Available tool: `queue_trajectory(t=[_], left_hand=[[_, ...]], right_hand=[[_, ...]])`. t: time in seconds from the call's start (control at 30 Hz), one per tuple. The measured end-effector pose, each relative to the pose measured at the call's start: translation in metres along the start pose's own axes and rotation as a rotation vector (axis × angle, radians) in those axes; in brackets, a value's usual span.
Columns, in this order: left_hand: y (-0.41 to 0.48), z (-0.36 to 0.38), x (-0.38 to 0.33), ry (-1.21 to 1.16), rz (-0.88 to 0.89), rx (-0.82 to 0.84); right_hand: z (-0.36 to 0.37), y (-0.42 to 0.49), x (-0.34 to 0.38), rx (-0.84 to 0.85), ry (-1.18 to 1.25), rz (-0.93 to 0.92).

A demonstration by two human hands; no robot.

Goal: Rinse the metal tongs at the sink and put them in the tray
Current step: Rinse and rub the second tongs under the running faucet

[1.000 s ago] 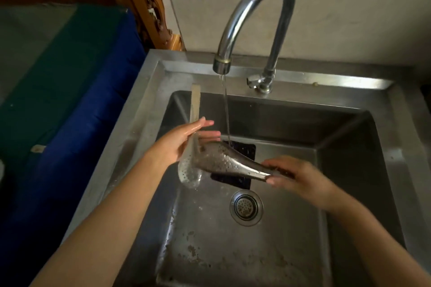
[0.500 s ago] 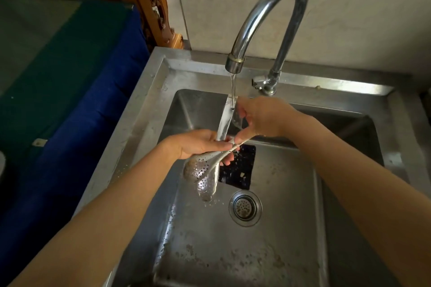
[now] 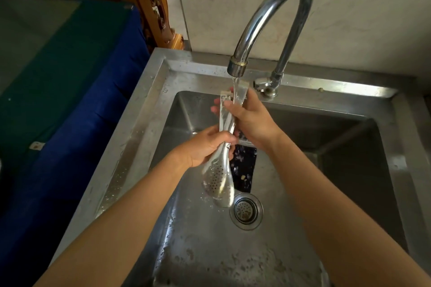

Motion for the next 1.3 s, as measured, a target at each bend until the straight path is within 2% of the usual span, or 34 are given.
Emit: queue_trajectory(t=[0.1, 0.2, 0.27, 0.37, 0.47, 0.57, 0.67, 0.73, 0.83, 1.0, 1.13, 1.3], left_hand=[[-0.002, 0.0, -0.004, 0.076, 0.043, -0.075], [-0.006, 0.007, -0.01, 0.172, 0.03, 0.0], [-0.011, -0.005, -0.017, 0.195, 0.03, -0.067], [-0.02, -0.035, -0.042, 0.132, 0.129, -0.359], [-0.013, -0.028, -0.061, 0.17, 0.158, -0.392], [-0.004, -0.022, -0.07, 0.268, 0.152, -0.511], [-0.003, -0.018, -0.072, 0.219, 0.167, -0.551], [-0.004, -0.016, -0.068, 0.111, 0.151, -0.551], [-0.004, -0.008, -0.065, -0.092, 0.137, -0.461], [0.001, 0.0, -0.074, -0.072, 0.193, -0.326], [0.001, 0.004, -0.086, -0.183, 0.279, -0.347], [0.0, 0.004, -0.094, -0.167, 0.316, -0.4]], right_hand=[[0.005, 0.003, 0.0, -0.045, 0.065, -0.045], [0.0, 0.002, 0.0, -0.239, -0.225, -0.136], [-0.001, 0.0, 0.001, -0.308, -0.353, -0.211], [0.001, -0.002, -0.001, -0.293, -0.405, -0.253], [0.006, -0.005, -0.001, -0.254, -0.472, -0.29], [0.006, -0.008, 0.0, -0.238, -0.539, -0.302], [0.005, -0.012, -0.002, -0.214, -0.633, -0.294], [0.004, -0.014, -0.004, -0.211, -0.713, -0.274], [-0.001, -0.017, -0.005, -0.221, -0.765, -0.255], [-0.005, -0.023, 0.003, -0.223, -0.785, -0.31], [-0.01, -0.026, 0.002, -0.226, -0.673, -0.287], [-0.01, -0.029, 0.001, -0.258, -0.596, -0.3]])
Point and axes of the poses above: each hand's wrist, its own y-axis towards the middle knuckle, its own z-axis out of the palm, x = y × z, the point moved 7 cm from there along y, towards the middle knuckle, and after that the axes turned 8 degrees about z, right-handed, at the moved point
